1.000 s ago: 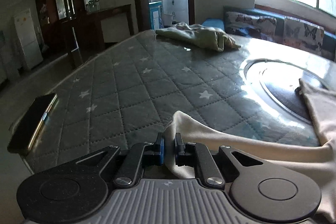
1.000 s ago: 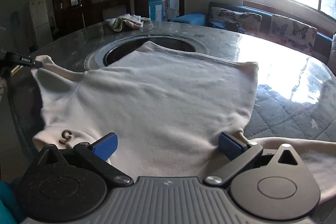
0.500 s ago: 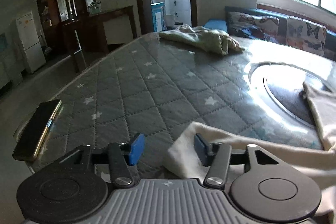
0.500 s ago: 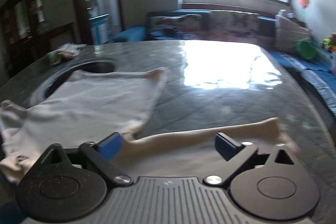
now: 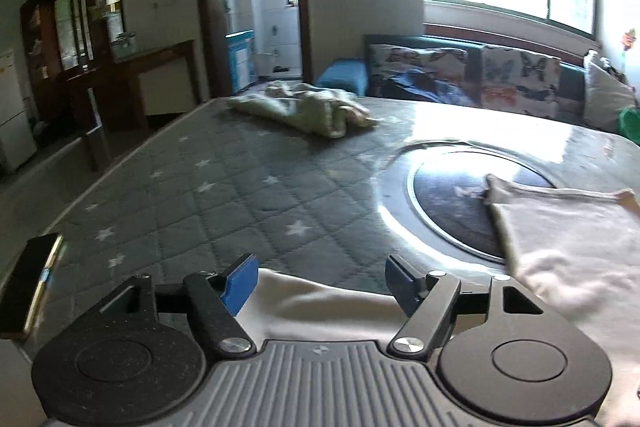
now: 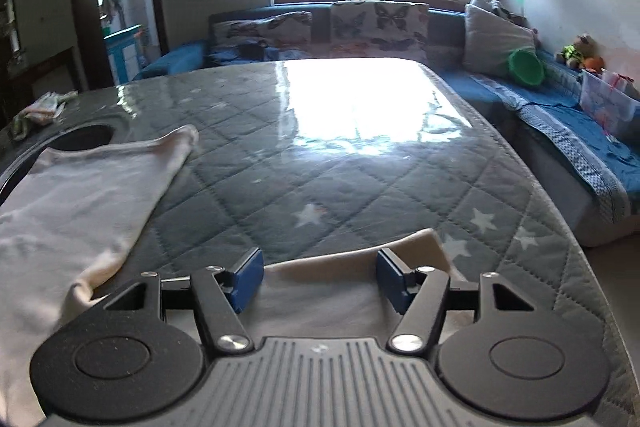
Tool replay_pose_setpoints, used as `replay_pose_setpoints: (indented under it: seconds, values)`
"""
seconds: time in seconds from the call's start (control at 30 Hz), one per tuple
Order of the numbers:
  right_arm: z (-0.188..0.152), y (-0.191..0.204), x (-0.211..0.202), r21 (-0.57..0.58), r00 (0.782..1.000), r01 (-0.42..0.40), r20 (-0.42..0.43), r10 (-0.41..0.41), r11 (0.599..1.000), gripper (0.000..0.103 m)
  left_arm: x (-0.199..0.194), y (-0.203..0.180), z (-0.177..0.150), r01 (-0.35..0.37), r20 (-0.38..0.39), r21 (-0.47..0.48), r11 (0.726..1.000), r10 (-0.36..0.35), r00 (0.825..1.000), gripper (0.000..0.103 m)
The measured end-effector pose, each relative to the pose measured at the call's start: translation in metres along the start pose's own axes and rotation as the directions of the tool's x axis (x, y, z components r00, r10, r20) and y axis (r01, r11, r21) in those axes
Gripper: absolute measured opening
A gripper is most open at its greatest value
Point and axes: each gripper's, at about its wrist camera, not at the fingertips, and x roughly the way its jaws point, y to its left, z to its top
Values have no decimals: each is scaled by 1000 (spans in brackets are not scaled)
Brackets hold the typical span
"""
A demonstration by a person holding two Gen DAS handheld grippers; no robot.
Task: Fold clothes
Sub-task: 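Move the right gripper to the sweatshirt hem edge, then grasp the side edge of the cream sweatshirt with the right gripper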
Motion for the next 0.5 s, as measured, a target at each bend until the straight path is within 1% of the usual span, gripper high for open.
replay_pose_setpoints:
  seconds: [0.07, 0.2, 0.27, 0.4, 0.5]
  values:
    - [1, -5, -2, 11, 1000, 11, 9, -11, 1000, 64, -1, -8, 1, 21, 1, 12, 1000, -21, 1000, 74]
    - [-1, -17, -15, 44, 998, 46, 38, -47, 998, 65, -3, -26, 2, 74, 9, 29, 997, -74, 997, 82]
    - [-4, -23, -20, 45, 997, 70, 35, -72, 996, 65, -4, -36, 2, 105, 13, 44, 994, -106, 994, 82]
    - [-10, -33, -29, 57, 993, 109, 26, -111, 992, 65, -5, -58, 2, 174, 10, 65, 983, -175, 985, 83]
    - [-14, -37, -33, 73, 993, 118, 19, -119, 990, 65, -7, -76, -1, 222, 6, 90, 971, -223, 975, 86]
